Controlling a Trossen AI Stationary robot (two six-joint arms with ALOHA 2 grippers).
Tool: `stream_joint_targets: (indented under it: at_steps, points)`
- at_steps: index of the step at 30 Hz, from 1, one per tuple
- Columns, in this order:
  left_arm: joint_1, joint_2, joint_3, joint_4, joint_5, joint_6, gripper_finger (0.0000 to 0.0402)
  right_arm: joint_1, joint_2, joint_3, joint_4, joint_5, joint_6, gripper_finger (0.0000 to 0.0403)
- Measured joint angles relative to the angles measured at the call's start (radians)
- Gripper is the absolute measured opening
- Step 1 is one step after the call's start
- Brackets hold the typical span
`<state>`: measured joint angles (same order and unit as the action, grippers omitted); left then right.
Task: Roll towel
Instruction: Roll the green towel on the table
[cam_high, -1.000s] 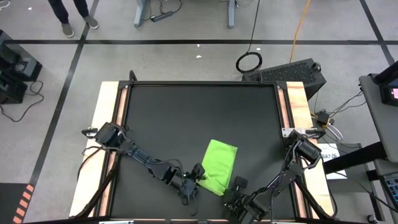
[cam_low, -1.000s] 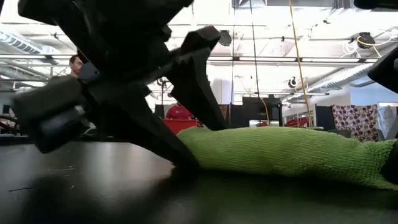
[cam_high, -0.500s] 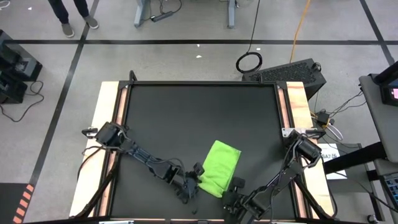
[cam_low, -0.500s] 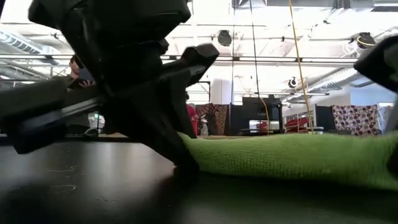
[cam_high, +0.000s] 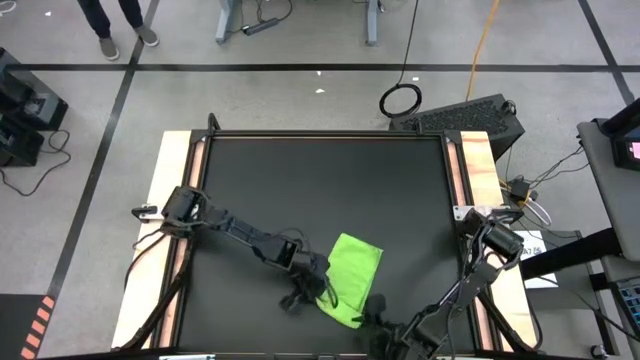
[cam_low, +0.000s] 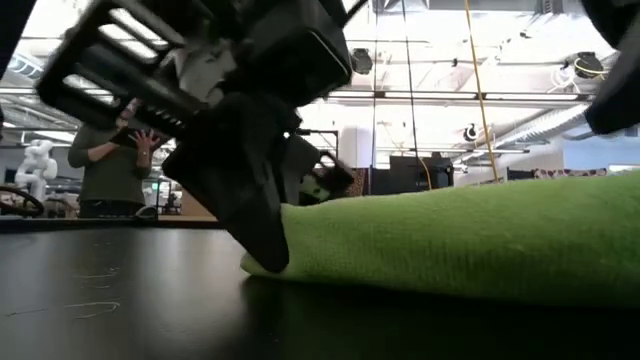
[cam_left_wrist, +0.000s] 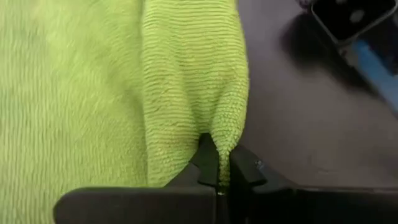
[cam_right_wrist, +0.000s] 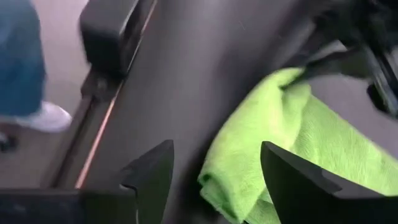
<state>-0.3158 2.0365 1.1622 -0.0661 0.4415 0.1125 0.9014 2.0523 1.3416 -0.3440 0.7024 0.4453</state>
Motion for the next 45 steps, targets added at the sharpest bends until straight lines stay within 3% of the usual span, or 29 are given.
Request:
stream_joint_targets:
  at_steps: [7, 18, 23, 30, 35, 45]
  points:
    - [0.069, 0.002, -0.002, 0.001, 0.118, -0.163, 0.0005, 0.017, 0.081, 0.035, -0.045, 0.157, -0.125, 0.0214]
    - [0.136, 0.015, -0.002, 0.016, 0.231, -0.322, 0.0005, 0.012, 0.152, 0.083, -0.066, 0.269, -0.272, 0.021]
    - [0.15, 0.046, 0.003, 0.043, 0.325, -0.37, 0.0004, 0.002, 0.154, 0.084, -0.116, 0.306, -0.232, 0.021]
    - [0.174, 0.049, 0.003, 0.053, 0.388, -0.406, 0.0007, -0.011, 0.153, 0.064, -0.171, 0.28, -0.148, 0.0202]
    - [0.175, 0.05, 0.003, 0.053, 0.396, -0.42, 0.0008, -0.024, 0.153, 0.045, -0.224, 0.238, -0.006, 0.0159]
    - [0.164, 0.046, 0.001, 0.046, 0.377, -0.385, 0.0011, -0.052, 0.154, 0.028, -0.316, 0.129, 0.307, 0.0019]
